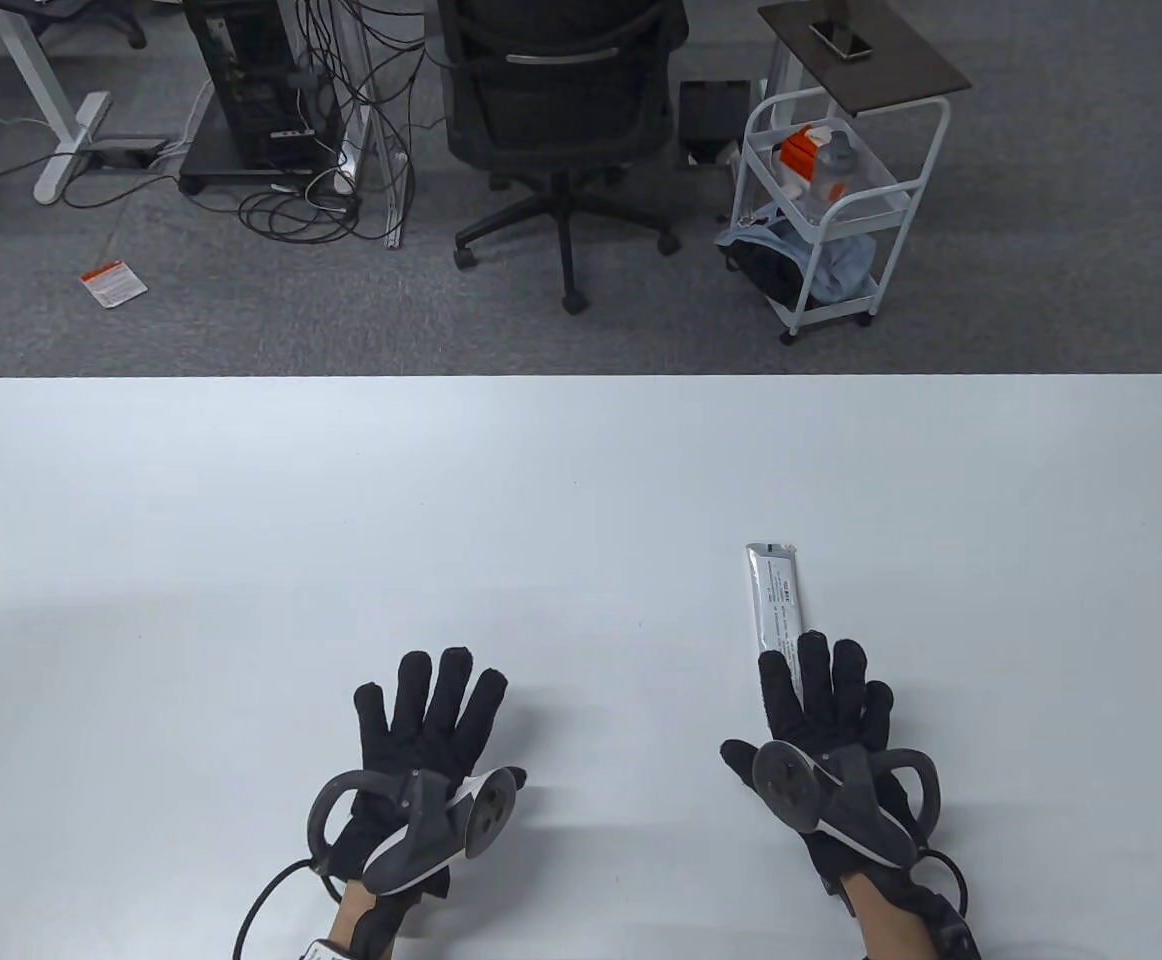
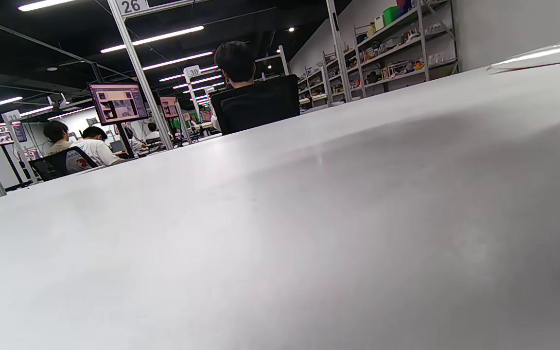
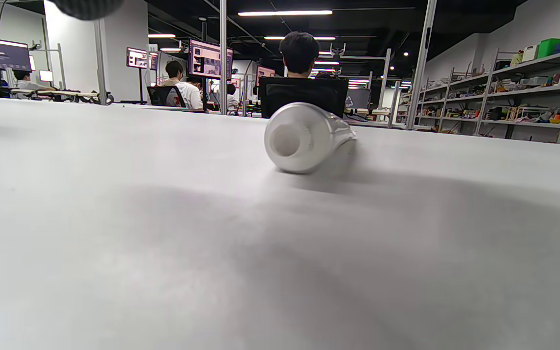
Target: Unscrew tube cap from toothpaste tube
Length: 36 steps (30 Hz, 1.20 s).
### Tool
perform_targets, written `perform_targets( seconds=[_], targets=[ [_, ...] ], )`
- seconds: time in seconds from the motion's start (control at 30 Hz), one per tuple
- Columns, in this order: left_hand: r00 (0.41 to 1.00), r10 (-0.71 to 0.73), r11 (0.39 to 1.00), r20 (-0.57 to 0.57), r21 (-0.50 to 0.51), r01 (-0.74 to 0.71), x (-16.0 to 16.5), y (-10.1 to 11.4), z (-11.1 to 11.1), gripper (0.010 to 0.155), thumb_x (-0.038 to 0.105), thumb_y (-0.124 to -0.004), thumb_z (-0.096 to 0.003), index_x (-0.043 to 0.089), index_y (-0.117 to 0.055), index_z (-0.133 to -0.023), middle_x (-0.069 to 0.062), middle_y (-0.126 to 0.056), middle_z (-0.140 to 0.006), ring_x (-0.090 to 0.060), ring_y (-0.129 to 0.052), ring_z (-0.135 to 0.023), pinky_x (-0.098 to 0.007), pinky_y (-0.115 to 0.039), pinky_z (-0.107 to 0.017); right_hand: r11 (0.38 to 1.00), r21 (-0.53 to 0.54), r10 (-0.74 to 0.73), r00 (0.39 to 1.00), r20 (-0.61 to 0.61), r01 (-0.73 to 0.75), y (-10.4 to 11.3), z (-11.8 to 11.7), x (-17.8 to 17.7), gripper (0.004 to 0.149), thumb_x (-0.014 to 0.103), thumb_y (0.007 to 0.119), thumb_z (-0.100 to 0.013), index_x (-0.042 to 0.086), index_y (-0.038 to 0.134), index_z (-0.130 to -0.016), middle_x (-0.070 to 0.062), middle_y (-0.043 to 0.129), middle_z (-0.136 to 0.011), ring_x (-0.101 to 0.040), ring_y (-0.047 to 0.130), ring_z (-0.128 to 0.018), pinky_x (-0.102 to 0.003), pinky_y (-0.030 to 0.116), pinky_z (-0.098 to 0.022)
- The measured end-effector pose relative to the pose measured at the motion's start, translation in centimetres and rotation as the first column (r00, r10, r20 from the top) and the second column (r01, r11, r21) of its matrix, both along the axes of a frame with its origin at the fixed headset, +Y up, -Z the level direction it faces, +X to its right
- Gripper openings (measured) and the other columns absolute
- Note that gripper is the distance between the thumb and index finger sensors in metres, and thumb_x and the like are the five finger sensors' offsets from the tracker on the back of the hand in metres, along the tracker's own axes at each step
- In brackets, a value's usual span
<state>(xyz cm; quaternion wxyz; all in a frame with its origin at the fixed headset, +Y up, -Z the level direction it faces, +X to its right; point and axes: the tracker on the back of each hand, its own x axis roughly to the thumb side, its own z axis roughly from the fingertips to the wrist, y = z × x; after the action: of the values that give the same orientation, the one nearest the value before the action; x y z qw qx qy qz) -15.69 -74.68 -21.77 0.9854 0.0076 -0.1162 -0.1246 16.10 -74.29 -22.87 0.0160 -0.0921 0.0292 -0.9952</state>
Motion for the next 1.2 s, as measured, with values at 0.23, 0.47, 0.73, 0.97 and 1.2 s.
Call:
perform_targets(
  seconds=[0.23, 0.47, 0.73, 0.97, 1.2],
  targets=[
    [1.0, -0.001, 1.0, -0.007, 0.009, 0.001, -0.1, 0.0, 0.0, 0.087, 0.071, -0.047, -0.0476, 0.031, -0.011, -0.116, -0.009, -0.019, -0.129, -0.045, -0.03, -0.119, -0.075, -0.036, -0.079, 1.0, -0.023, 0.001, 1.0, -0.021, -0.001, -0.1, 0.0, -0.2, 0.089, 0.059, 0.055, -0.052, 0.012, 0.007, -0.11, -0.026, -0.01, -0.11, -0.055, -0.011, -0.096, -0.077, 0.017, -0.069],
    [1.0, -0.003, 1.0, -0.007, 0.006, 0.003, -0.2, 0.0, -0.1, 0.087, 0.071, -0.047, -0.0475, 0.031, -0.011, -0.116, -0.009, -0.018, -0.129, -0.045, -0.029, -0.119, -0.074, -0.036, -0.079, 1.0, -0.026, 0.0, 1.0, -0.021, 0.0, -0.1, 0.0, -0.2, 0.09, 0.06, 0.055, -0.052, 0.012, 0.007, -0.11, -0.026, -0.01, -0.11, -0.054, -0.012, -0.096, -0.077, 0.017, -0.069],
    [1.0, 0.002, 1.0, -0.006, 0.01, -0.002, -0.2, 0.0, -0.1, 0.087, 0.071, -0.048, -0.0474, 0.031, -0.011, -0.116, -0.009, -0.018, -0.129, -0.045, -0.029, -0.119, -0.074, -0.036, -0.079, 1.0, -0.029, 0.0, 1.0, -0.018, -0.001, -0.1, 0.0, -0.2, 0.091, 0.061, 0.055, -0.051, 0.011, 0.006, -0.11, -0.027, -0.011, -0.109, -0.055, -0.012, -0.095, -0.077, 0.017, -0.069],
    [1.0, 0.002, 1.0, -0.007, 0.016, -0.002, -0.2, 0.1, -0.2, 0.088, 0.071, -0.048, -0.0475, 0.031, -0.011, -0.116, -0.009, -0.017, -0.129, -0.045, -0.028, -0.119, -0.074, -0.035, -0.08, 0.994, -0.103, -0.024, 0.976, 0.218, 0.047, -0.1, -3.4, 0.2, 0.096, 0.061, 0.053, -0.053, -0.002, 0.008, -0.111, -0.039, -0.001, -0.111, -0.065, 0.006, -0.098, -0.076, 0.028, -0.07],
    [1.0, 0.012, 1.0, -0.004, 0.022, -0.012, -0.3, 0.2, -0.1, 0.088, 0.071, -0.048, -0.0477, 0.031, -0.01, -0.116, -0.01, -0.016, -0.129, -0.045, -0.028, -0.119, -0.074, -0.036, -0.079, 0.921, -0.379, 0.088, 0.904, 0.419, 0.086, -2.1, -8.4, 0.3, 0.097, 0.058, 0.052, -0.055, -0.011, 0.013, -0.11, -0.043, 0.011, -0.112, -0.066, 0.018, -0.097, -0.072, 0.034, -0.07]
  ],
)
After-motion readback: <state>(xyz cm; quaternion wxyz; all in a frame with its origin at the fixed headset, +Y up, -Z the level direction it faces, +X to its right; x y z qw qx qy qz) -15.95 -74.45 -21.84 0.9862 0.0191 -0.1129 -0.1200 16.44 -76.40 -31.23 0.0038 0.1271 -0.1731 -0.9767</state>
